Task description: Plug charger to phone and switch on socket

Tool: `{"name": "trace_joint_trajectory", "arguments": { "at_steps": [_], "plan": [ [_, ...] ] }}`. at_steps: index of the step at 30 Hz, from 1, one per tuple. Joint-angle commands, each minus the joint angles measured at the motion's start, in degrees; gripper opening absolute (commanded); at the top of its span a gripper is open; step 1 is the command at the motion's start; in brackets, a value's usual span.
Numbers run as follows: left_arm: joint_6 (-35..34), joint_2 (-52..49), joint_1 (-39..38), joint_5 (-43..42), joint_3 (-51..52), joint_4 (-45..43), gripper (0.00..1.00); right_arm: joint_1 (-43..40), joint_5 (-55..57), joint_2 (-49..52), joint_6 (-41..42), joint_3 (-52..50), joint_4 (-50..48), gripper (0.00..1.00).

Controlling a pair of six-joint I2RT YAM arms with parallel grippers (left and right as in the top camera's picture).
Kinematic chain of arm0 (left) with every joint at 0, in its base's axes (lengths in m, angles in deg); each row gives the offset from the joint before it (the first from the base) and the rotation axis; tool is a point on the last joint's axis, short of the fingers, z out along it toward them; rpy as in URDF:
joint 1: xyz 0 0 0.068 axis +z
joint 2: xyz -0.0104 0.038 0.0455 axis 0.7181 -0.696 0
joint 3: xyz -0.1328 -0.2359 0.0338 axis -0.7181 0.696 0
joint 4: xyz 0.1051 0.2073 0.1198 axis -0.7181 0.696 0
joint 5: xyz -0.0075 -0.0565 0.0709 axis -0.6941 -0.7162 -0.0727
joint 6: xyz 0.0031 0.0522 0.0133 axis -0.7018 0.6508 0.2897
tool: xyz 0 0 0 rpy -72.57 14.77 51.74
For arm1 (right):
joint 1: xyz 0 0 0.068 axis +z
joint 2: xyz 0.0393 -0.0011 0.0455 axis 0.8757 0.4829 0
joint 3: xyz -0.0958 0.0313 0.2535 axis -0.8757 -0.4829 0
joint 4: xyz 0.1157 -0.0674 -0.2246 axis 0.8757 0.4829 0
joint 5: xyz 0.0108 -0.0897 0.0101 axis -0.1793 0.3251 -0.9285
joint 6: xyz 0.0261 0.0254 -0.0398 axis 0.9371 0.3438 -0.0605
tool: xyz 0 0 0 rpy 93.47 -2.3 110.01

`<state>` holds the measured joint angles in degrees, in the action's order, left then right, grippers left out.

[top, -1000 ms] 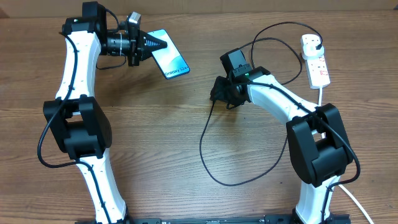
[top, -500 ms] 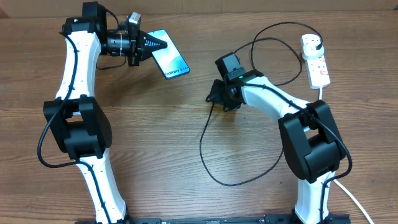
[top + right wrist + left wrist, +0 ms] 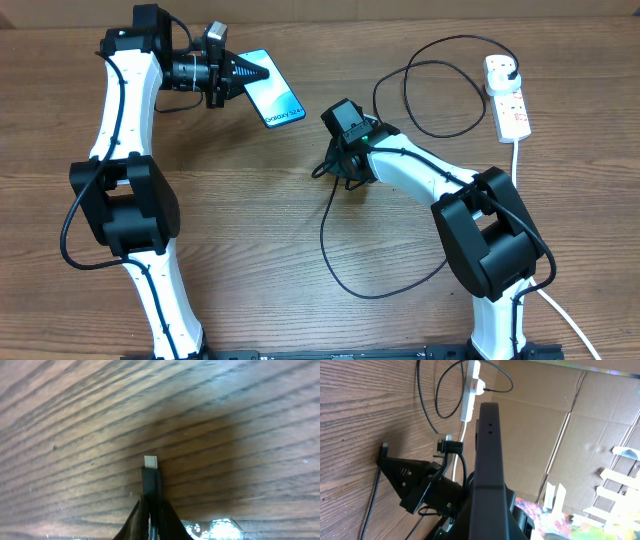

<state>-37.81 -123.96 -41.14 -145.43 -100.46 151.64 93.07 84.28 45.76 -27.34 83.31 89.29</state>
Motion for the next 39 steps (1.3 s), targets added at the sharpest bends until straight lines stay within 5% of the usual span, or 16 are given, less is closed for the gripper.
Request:
{"name": "trace_joint_trajectory", "arguments": {
  "at_steps": [1, 6, 12, 39],
  "plan": [
    [0.07, 0.17, -1.05, -2.03, -1.18, 0.13, 0.04, -0.13, 1.86, 1.01, 2.01, -0.55, -1.03, 0.05],
    [0.26, 0.17, -1.81, -2.03, -1.18, 0.15, 0.04, -0.22, 1.88, 3.13, 1.92, -0.55, -2.43, 0.07],
    [0.2, 0.17, -2.95, -1.07, -1.18, 0.13, 0.04, -1.49, 1.88, 3.34, 1.11, -0.55, -3.93, 0.32],
    [-9.16, 0.17, 3.5, -1.14, -1.18, -0.33, 0.04, -2.34, -3.34, 4.17, 1.16, -0.57, -1.27, 0.26]
  ]
}}
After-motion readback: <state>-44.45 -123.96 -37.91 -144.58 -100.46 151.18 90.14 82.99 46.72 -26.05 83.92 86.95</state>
